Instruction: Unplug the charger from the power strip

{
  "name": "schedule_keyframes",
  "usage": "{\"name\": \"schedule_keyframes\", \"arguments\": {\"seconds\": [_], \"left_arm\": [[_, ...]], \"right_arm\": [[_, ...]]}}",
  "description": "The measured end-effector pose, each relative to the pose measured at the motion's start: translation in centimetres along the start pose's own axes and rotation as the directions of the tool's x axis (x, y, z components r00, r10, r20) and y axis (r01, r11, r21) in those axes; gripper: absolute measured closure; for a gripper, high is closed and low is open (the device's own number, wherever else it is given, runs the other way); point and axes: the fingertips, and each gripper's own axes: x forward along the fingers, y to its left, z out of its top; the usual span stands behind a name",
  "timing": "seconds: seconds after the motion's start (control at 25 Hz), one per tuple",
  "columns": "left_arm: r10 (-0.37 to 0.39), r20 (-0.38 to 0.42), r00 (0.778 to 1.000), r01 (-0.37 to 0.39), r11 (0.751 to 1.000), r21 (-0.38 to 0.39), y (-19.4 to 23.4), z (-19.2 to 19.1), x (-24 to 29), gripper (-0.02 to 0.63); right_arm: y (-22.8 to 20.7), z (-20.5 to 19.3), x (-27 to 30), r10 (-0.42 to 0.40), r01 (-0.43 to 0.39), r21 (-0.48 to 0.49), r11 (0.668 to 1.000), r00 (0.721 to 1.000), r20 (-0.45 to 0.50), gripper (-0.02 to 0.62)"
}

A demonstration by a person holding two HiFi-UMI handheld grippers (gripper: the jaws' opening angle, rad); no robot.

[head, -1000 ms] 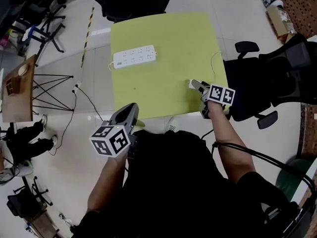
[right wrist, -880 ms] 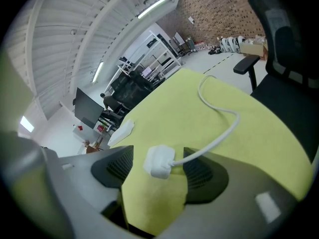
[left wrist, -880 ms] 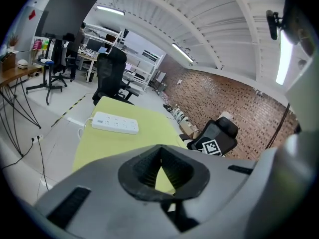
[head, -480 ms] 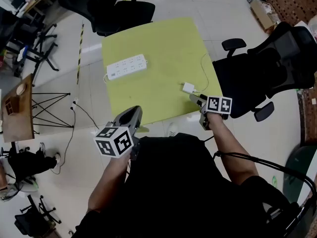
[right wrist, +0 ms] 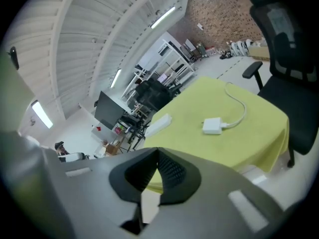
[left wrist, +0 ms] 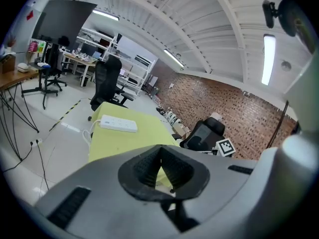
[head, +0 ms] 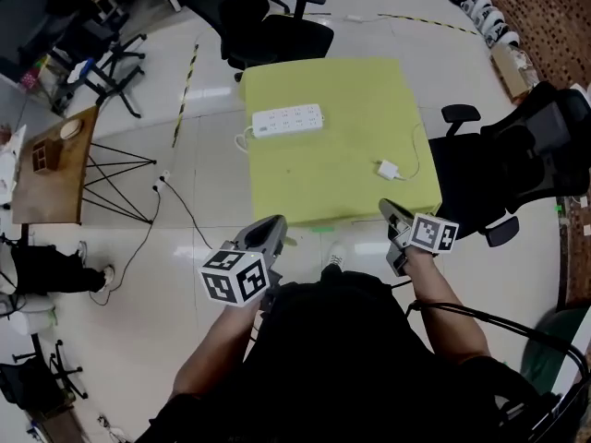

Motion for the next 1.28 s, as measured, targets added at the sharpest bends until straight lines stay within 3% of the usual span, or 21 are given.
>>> {"name": "schedule_keyframes", "arguments": {"seconds": [0.12, 0.28, 0.44, 0.68, 1.0, 1.28], "left_arm": [[0.003, 0.020, 1.000, -0.002, 1.000, -0.021, 0.5, -1.8, -2.8, 0.600], [-0.006, 0.029, 1.000, 0.008, 0.998, -0.057, 1.2, -4.5, -5.5, 0.600], [-0.025, 0.045, 0.999, 0.029, 0.997, -0.069, 0.6, -5.8, -7.3, 0.600], [-0.008, 0.086, 0.996, 0.014, 0.997, -0.070, 0.0, -6.7, -10.1, 0.600], [0.035, 0.125, 0.992, -0.023, 0.995, -0.096, -3.7, -8.9, -10.3, 0.600], [0.037, 0.136, 0.990, -0.029, 0.998, -0.063, -12.7, -11.9, -8.7, 0.600]], "right_arm": [[5.9, -0.2, -1.3, 0.072, -0.069, -0.099, 0.993, 0.997, 0.036, 0.592], [13.5, -1.5, -4.1, 0.215, -0.191, -0.203, 0.960, 0.971, 0.101, 0.594], [17.0, -3.8, -5.8, 0.230, -0.196, -0.322, 0.926, 0.971, 0.070, 0.594], [19.5, -6.0, -6.7, 0.236, -0.209, -0.405, 0.890, 0.971, 0.018, 0.594], [20.4, -7.5, -12.9, 0.282, -0.242, -0.541, 0.806, 0.959, -0.009, 0.594], [15.7, -8.9, -21.2, 0.317, -0.288, -0.491, 0.822, 0.948, -0.026, 0.594]]}}
